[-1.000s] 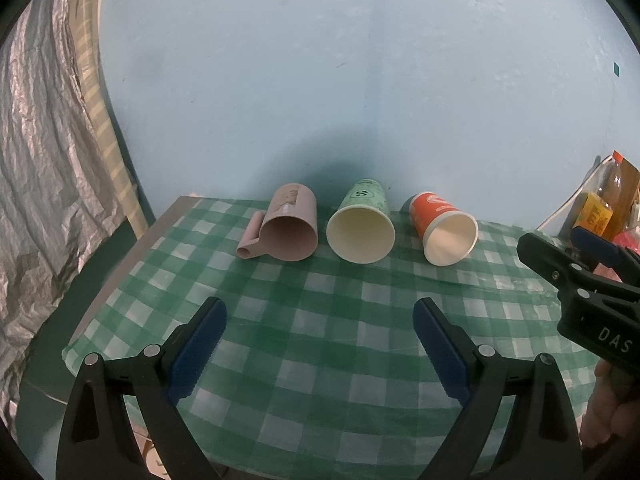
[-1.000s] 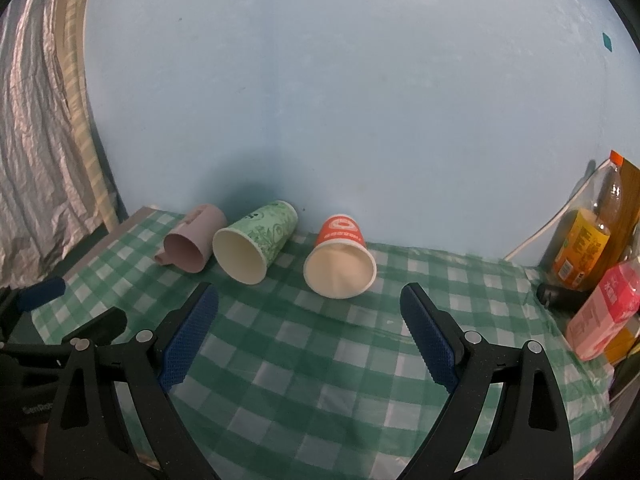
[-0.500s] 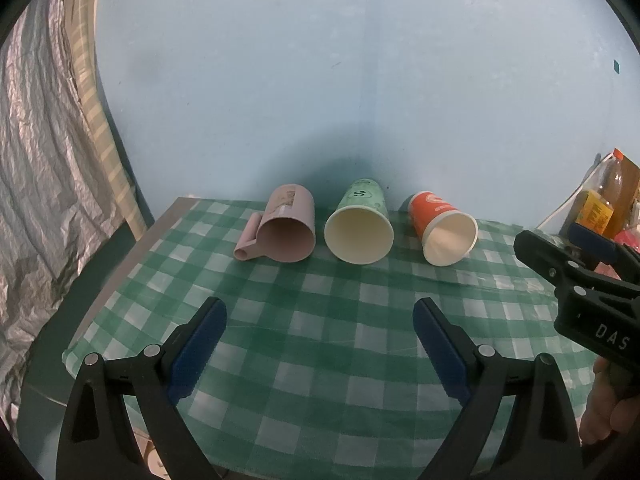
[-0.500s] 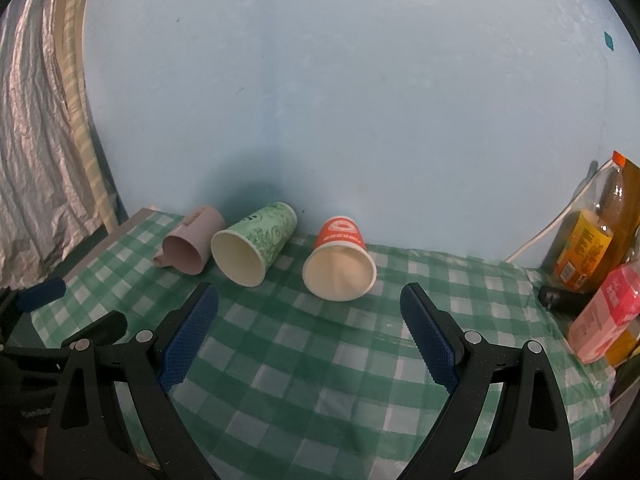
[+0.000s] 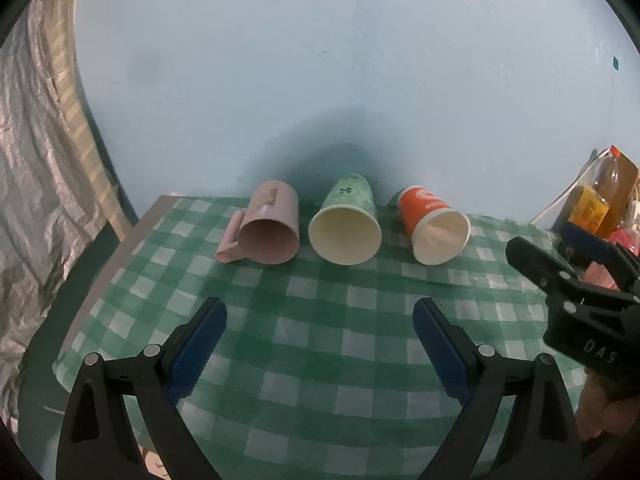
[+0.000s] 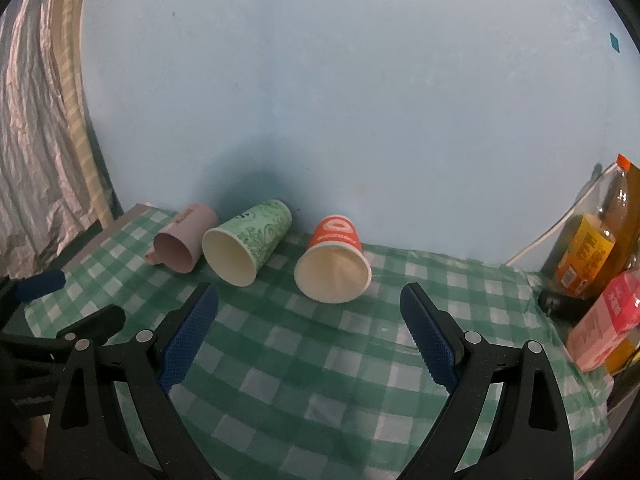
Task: Flip cup upside down
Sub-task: 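Move the left tool to the green S cup and close around it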
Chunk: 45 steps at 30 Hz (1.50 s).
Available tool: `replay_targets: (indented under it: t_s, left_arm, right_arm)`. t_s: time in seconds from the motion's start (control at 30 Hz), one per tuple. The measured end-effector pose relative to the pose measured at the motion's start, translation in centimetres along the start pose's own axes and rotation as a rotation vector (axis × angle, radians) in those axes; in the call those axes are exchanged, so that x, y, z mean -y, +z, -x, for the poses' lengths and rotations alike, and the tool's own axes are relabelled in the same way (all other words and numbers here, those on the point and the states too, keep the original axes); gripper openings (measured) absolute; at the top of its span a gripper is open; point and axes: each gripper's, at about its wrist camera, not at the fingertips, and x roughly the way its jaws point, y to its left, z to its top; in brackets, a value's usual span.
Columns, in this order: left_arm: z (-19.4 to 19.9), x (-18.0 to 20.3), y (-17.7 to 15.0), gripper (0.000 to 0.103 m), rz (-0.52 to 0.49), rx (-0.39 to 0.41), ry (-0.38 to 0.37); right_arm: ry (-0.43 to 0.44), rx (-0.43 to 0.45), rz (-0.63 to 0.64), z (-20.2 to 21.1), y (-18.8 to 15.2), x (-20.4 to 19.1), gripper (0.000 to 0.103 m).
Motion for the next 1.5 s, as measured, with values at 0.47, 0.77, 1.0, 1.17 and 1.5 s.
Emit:
replay_targets:
  t_s: [0.47,0.77,1.0,1.17,1.5]
  left_arm:
    - [-6.3,1.4,6.3,0.095,-0.113,-0.112,0.015]
    - [-11.2,1.2,9.8,0.095,-0.078,-0.22,0.015]
    - [-14.8,2.8,12.1,0.095,-0.153,-0.252,0.078]
    - [-18.4,3.6,12.8,0.095,-0.17,-0.338,0.087]
    - [-24.2,3.6,12.1,0.095,-0.125,-0.519,0.04]
  right_arm:
    - [0.082,-0.073,0.02,-3.1,4.0,1.9,0.091]
    - [0.183,-0.231,-0.11,-8.4,7.3,4.1,0.091]
    - [0.215,-0.31,-0.196,-12.2,8.8,5.1,0.091]
    - [0.176,-0.35,-0.258,-14.6,8.9,6.8,0.091]
    - [0.148,-0.377,-0.295,-16.1,7.7,8.3,0.091]
